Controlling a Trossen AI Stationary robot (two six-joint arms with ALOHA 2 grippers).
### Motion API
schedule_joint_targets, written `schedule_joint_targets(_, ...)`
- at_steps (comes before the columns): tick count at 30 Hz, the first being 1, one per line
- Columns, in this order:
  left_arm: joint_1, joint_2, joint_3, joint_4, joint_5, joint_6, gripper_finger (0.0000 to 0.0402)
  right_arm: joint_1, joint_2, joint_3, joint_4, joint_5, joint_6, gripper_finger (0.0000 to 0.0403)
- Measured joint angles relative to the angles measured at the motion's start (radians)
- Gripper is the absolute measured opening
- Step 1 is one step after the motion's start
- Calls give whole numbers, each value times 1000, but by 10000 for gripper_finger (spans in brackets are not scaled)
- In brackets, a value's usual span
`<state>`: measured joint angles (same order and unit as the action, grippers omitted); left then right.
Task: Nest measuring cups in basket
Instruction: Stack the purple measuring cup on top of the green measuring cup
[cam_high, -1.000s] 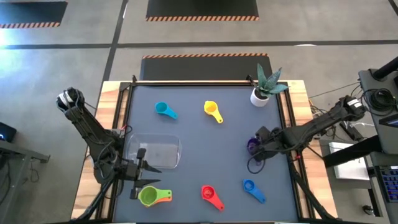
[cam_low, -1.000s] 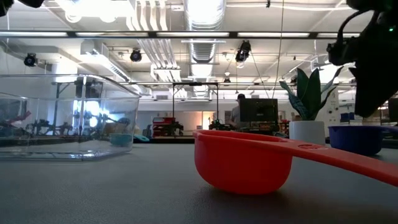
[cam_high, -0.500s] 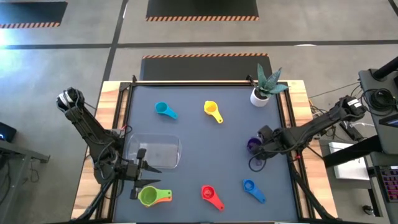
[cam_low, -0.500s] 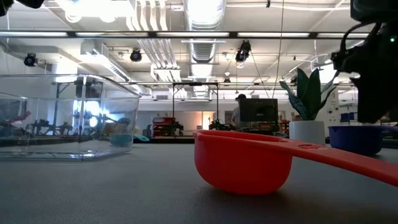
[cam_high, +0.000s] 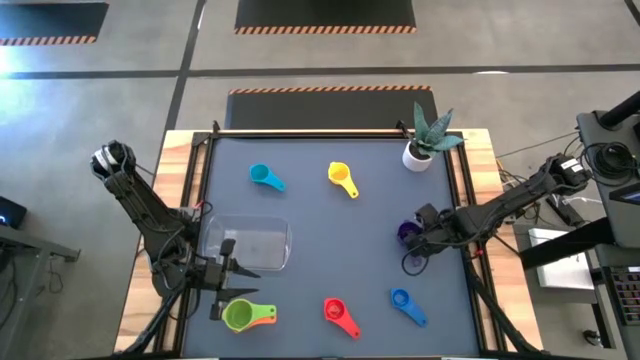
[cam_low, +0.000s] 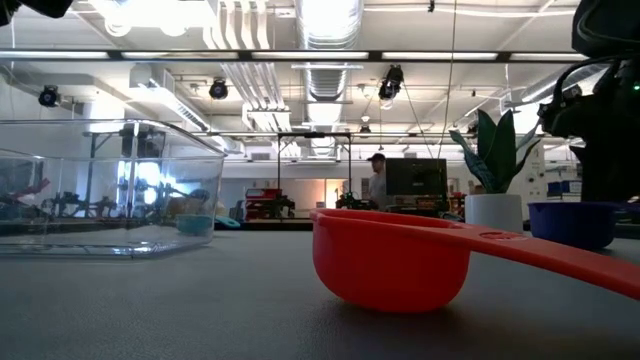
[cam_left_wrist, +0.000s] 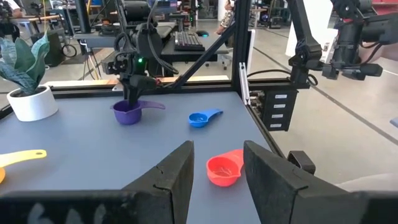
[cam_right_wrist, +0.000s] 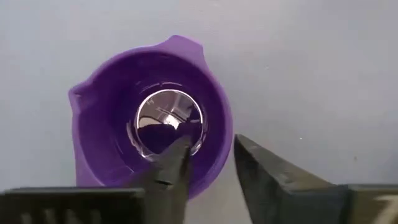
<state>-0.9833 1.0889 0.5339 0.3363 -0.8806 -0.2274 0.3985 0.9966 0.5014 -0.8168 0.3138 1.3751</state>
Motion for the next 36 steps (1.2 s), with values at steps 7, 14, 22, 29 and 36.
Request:
schedule_joint_targets(7, 0, 1, 0, -1, 0, 0, 123, 0, 0, 33, 28, 24, -49, 14)
schedule_joint_targets(14, 0, 1, 0, 0, 0, 0, 123, 0, 6, 119, 148, 113, -147, 9)
schedule_joint_targets(22, 5, 1, 0, 0, -155, -5, 123, 0, 86, 244, 368, 319, -358, 9)
schedule_joint_targets(29, 18, 0, 3, -2, -280, -24, 156, -24, 262, 403, 465, 386, -566, 9)
schedule_joint_targets(36, 88, 0, 35, 0, -280, -55, 240, -37, 473, 604, 464, 516, -689, 9)
